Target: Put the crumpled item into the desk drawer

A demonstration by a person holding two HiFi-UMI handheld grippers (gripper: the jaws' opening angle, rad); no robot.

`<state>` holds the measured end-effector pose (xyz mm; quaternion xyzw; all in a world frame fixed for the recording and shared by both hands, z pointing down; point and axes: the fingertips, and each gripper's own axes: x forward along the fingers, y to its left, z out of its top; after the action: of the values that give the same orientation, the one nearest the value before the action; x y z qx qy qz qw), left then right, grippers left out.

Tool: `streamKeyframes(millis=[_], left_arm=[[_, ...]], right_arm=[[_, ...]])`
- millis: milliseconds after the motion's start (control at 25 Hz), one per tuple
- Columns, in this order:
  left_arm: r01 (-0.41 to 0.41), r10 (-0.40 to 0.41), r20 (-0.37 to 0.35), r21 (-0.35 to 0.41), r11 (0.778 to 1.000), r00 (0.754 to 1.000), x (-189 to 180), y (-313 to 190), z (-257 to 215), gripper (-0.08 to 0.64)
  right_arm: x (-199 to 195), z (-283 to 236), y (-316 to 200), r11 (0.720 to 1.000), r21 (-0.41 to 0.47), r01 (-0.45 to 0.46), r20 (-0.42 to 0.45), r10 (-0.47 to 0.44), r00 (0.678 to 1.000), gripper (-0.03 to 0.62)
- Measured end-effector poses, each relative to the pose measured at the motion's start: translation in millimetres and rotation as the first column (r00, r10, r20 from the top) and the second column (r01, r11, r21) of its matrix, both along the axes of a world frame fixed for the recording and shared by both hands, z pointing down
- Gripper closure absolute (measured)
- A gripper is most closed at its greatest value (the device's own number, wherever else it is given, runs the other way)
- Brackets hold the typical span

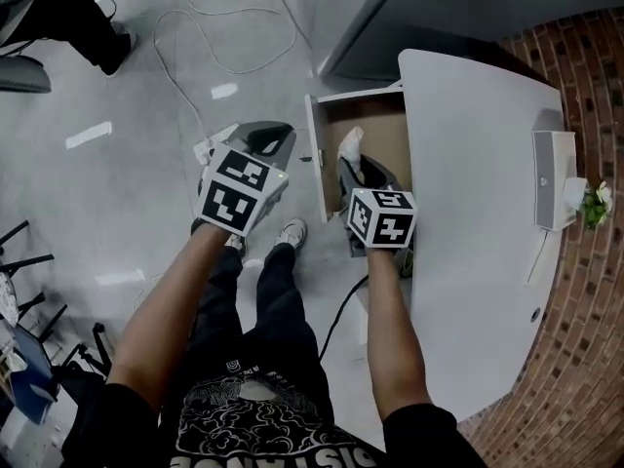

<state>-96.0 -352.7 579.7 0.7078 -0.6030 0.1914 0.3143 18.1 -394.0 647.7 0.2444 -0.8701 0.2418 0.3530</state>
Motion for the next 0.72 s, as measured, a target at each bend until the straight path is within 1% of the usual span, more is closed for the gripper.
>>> streamKeyframes(millis=[160, 400, 720], left_arm=[[0.020, -0.020, -0.008, -0.011, 1.000, 1.000, 4, -1, 14, 0.561], [0.071, -0.072, -0.021, -0.023, 0.997, 0.997, 1, 2, 35, 0.561], [0.088, -0.089, -0.031, -0.033, 0.996, 0.996, 4, 5, 60, 0.561]], right_arm=[[2, 25, -4, 1.000, -0.023, 0.012, -0.020, -0.013, 1.000, 0.445], [3, 60, -9, 0.998, -0.047, 0.040, -0.056, -0.043, 0.998, 0.445], [4, 95, -17, 0.997, -0.065, 0.050, -0.087, -0.056, 0.995, 0.442]])
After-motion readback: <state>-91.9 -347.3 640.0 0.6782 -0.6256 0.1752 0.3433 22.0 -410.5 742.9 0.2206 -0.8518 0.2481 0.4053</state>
